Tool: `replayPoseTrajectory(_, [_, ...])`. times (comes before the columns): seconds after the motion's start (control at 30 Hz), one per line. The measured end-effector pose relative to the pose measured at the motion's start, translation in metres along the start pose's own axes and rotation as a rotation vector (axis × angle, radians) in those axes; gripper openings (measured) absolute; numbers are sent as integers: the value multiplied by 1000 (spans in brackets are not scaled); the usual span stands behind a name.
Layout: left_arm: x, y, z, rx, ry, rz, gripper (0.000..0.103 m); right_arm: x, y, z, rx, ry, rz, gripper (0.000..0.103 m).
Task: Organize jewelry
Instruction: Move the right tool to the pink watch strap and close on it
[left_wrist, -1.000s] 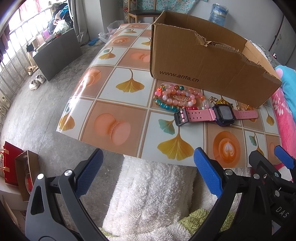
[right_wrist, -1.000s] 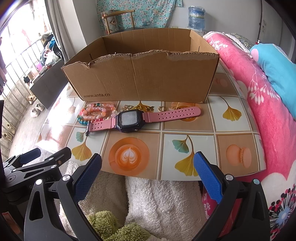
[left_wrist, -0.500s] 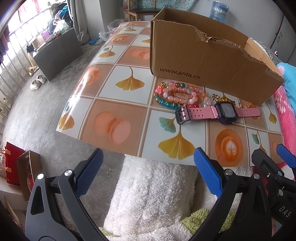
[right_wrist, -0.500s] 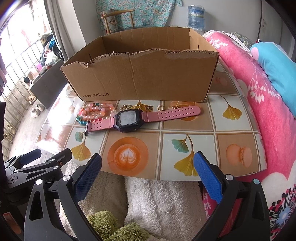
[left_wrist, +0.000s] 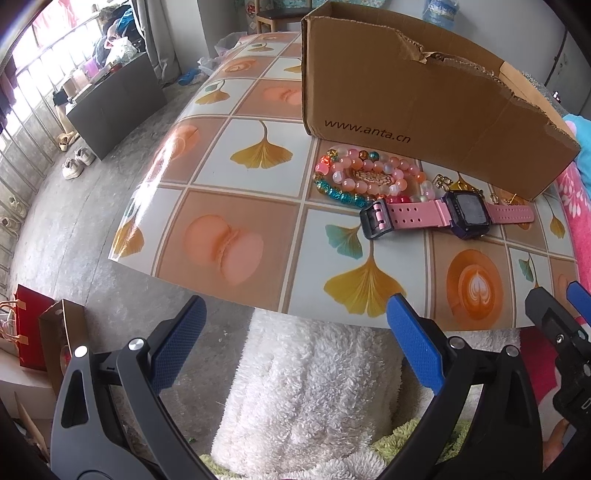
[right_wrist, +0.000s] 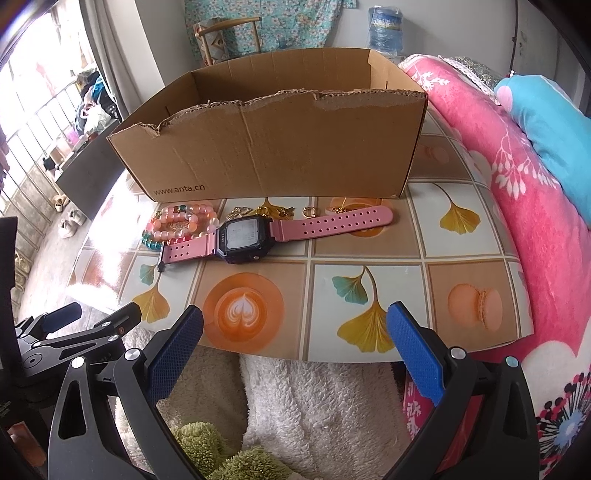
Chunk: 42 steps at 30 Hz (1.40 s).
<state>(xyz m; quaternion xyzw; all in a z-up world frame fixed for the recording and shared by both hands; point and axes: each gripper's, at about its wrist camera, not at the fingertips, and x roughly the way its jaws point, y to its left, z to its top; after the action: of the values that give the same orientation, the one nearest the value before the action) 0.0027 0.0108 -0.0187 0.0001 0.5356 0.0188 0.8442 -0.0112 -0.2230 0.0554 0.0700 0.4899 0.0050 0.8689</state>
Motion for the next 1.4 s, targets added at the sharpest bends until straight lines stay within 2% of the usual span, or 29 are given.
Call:
replayPoseTrajectory(0.3, [7, 4, 4, 26, -3, 4, 95, 3, -13, 5, 29, -19, 36, 97])
replayPoseTrajectory(0.4, [4, 7, 8, 40, -52, -56, 95, 2, -17, 8, 24, -44, 47, 97])
replayPoseTrajectory(0.57, [-2, 14, 16, 24, -172, -225, 95, 5, -31, 14, 28, -74, 58, 96])
replayPoseTrajectory(0.7, [7, 8, 30, 49, -135, -265, 95, 11, -47, 19, 55, -82, 60, 90])
replayPoseTrajectory(0.93, [15, -5, 42, 54, -153, -315, 94, 26, -67, 32, 62, -78, 55, 75])
replayPoseTrajectory(1.0, [15, -11, 41, 69, -162, -321, 87, 30, -72, 37, 66, -77, 57, 71])
replayPoseTrajectory(1.03, [16, -13, 40, 82, -161, -319, 74, 32, -75, 39, 68, -76, 58, 68])
replayPoseTrajectory(1.2, [21, -20, 39, 131, -122, -329, 47, 45, -87, 50, 86, -63, 73, 62])
replayPoseTrajectory(1.33, [26, -25, 37, 168, -100, -323, 36, 54, -92, 56, 98, -48, 84, 57])
replayPoseTrajectory(1.4, [27, -29, 37, 178, -104, -319, 35, 59, -94, 59, 104, -36, 89, 55])
